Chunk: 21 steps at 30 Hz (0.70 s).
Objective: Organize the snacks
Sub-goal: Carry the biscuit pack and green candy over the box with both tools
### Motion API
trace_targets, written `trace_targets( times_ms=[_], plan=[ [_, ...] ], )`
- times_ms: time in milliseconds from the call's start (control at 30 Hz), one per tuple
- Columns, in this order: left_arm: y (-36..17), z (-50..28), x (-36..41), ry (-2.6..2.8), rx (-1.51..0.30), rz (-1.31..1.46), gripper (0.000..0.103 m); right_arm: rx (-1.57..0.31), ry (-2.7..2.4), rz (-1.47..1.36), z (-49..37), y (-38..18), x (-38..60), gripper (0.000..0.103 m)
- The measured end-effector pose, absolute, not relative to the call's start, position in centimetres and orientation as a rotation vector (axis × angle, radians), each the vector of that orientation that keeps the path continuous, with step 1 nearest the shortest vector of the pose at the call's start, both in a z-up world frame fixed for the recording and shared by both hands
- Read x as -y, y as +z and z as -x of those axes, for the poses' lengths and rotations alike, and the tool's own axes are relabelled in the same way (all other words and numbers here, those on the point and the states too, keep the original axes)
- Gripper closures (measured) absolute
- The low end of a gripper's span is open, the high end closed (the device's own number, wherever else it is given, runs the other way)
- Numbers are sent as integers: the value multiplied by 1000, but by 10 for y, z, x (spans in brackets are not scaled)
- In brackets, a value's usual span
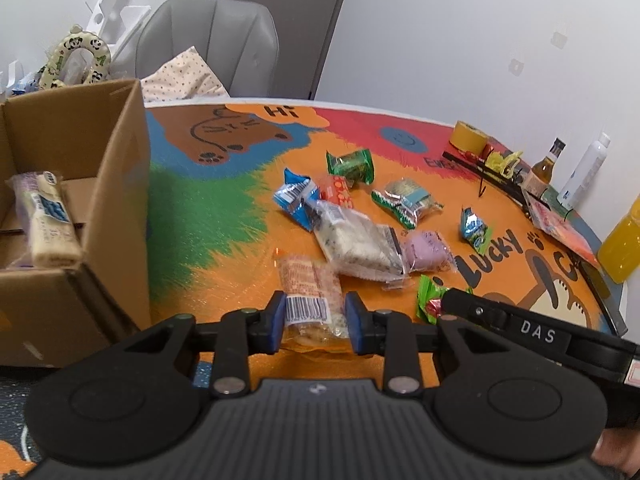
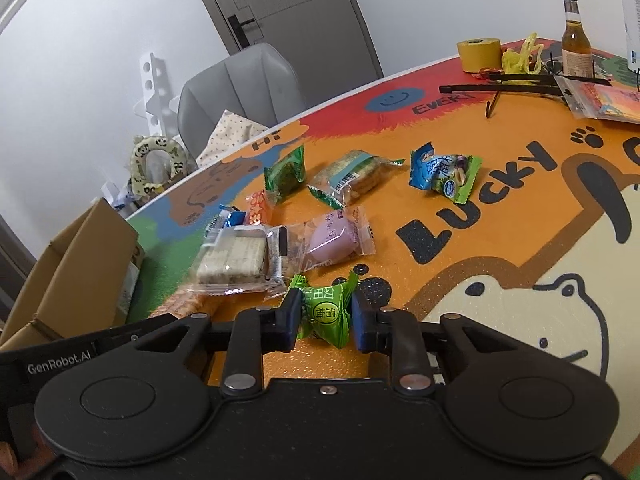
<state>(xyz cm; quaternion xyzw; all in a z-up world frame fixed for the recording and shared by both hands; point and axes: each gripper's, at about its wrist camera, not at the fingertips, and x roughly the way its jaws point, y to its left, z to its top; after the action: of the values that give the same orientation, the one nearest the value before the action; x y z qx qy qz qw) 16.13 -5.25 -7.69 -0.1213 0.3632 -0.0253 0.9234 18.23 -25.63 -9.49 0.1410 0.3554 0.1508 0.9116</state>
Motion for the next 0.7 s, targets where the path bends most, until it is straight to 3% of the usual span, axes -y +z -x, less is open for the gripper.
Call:
trace_targets(
  times_ms=[700],
  plan=[
    [-23,-129,24,-47,-580,259,74,-609,401,-278,-164,-40,220,79]
  ],
)
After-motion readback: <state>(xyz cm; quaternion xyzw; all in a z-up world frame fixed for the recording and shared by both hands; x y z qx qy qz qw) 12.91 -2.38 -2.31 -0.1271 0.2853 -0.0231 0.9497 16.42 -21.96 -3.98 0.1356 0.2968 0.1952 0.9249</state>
